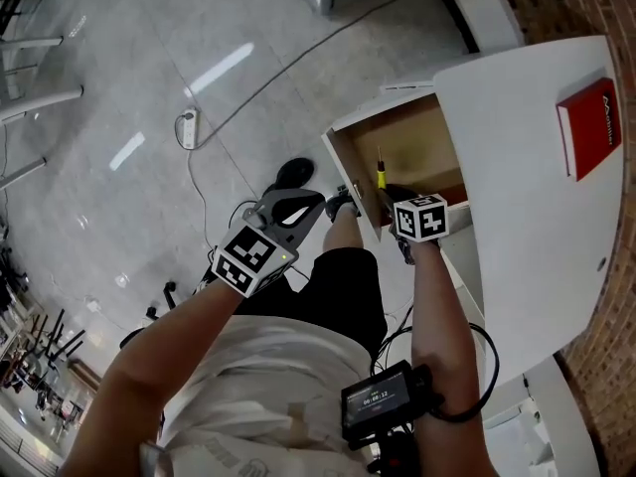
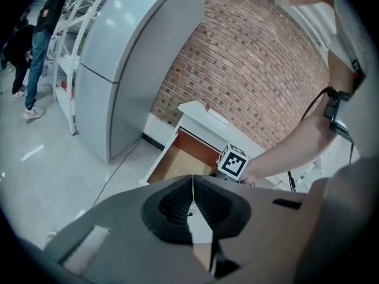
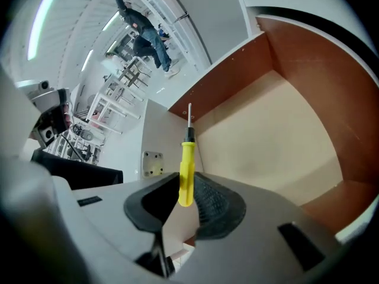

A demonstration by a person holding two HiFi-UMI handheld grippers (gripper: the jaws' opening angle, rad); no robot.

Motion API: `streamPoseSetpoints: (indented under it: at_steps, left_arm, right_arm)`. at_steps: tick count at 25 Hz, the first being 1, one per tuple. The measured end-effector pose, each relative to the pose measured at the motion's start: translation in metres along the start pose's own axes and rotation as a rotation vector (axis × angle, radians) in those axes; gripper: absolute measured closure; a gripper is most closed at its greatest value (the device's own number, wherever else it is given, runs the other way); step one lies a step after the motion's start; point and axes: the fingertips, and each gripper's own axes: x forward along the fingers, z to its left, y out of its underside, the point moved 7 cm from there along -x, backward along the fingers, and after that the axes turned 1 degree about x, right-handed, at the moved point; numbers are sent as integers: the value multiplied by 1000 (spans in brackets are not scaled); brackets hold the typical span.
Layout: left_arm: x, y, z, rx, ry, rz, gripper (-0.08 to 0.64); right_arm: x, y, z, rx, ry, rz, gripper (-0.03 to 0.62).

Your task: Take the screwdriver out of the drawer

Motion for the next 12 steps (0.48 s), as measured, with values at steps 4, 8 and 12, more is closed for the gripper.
streamPoseSetpoints:
  at_steps: [4,8,12]
  left_arm:
    - [-8,-11,-10,29,9,2,551]
    - [-14,-22,-20,63,27,-1,551]
    - [-21,-30,-26,90,35,-2,551]
  right_arm:
    - [-14,-2,6,36,-2,-48,529]
    - [-27,0,15,61,-4,-91,529]
    - [-38,2,25,73,-16,-125,529]
